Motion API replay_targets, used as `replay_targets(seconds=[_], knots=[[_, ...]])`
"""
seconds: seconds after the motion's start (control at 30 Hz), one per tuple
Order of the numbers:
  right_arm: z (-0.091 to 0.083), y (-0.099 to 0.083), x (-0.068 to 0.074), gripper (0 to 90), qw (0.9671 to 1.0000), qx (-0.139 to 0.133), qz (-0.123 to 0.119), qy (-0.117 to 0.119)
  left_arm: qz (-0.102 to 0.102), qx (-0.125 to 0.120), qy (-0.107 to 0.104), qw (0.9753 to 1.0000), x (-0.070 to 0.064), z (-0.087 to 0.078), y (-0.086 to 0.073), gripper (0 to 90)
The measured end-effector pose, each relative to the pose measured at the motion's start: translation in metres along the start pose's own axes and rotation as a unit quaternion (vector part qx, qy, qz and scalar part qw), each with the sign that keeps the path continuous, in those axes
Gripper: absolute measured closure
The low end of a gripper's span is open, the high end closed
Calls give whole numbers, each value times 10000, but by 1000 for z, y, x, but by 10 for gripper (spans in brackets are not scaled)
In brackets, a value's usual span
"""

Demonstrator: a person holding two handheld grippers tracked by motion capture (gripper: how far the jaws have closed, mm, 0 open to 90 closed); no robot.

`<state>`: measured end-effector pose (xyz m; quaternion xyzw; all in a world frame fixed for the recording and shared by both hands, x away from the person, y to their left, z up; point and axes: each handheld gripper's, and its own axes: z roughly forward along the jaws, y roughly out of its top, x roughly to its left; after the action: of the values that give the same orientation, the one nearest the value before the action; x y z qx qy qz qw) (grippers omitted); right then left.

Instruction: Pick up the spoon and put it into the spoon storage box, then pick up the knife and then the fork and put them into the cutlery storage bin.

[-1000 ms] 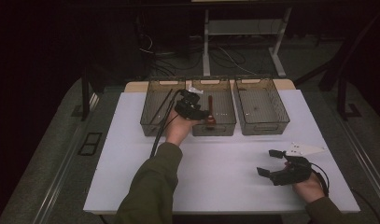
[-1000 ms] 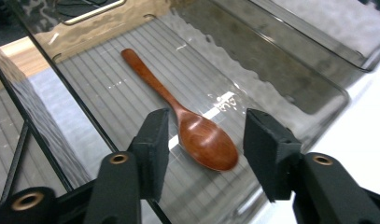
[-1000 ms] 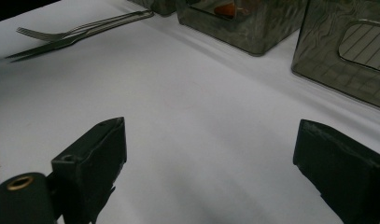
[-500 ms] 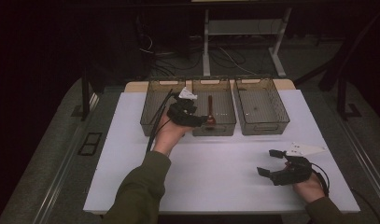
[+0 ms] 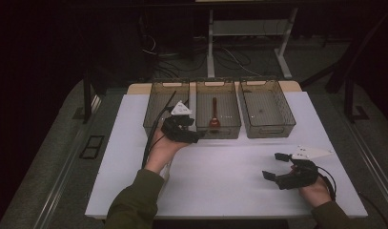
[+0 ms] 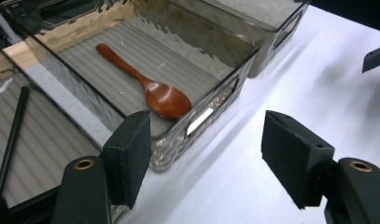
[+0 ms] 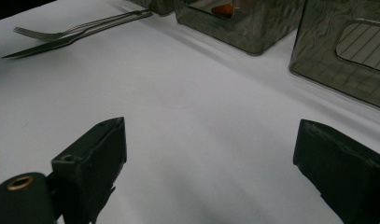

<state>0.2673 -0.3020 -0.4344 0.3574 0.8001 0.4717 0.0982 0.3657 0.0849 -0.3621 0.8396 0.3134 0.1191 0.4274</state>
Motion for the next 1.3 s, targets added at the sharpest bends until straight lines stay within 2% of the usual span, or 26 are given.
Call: replay_targets(seconds=[0.13,0.23,0.3,0.53,0.7,0.77,1.0,1.2,1.3], knots=[[0,0,0,90,10000,-7,-14,-8,-31,-127,39,9999,-2,-7,-9,324],[0,0,0,90,10000,-15,-16,-10,-1,-118,80,9999,-2,-14,-15,324],[0,0,0,90,10000,-17,-12,-12,-72,-194,77,9998,-3,-17,-20,324],[1,0,-1,90,10000,-1,-10,-24,-124,-280,164,9994,-3,-34,-41,343],[1,0,1,90,10000,6,-10,-29,-183,-185,251,9993,-1,-47,-61,423],[1,0,1,90,10000,-8,-22,-23,-217,-137,360,9990,1,-52,-68,444],[-2,-1,1,90,10000,-31,-36,-44,-457,-111,560,9973,6,-69,-90,512],[-2,-1,1,90,10000,-30,-51,-58,-604,35,724,9955,7,-76,-107,556],[-1,-1,2,89,10000,-18,-54,-73,-704,69,740,9948,6,-76,-115,598]])
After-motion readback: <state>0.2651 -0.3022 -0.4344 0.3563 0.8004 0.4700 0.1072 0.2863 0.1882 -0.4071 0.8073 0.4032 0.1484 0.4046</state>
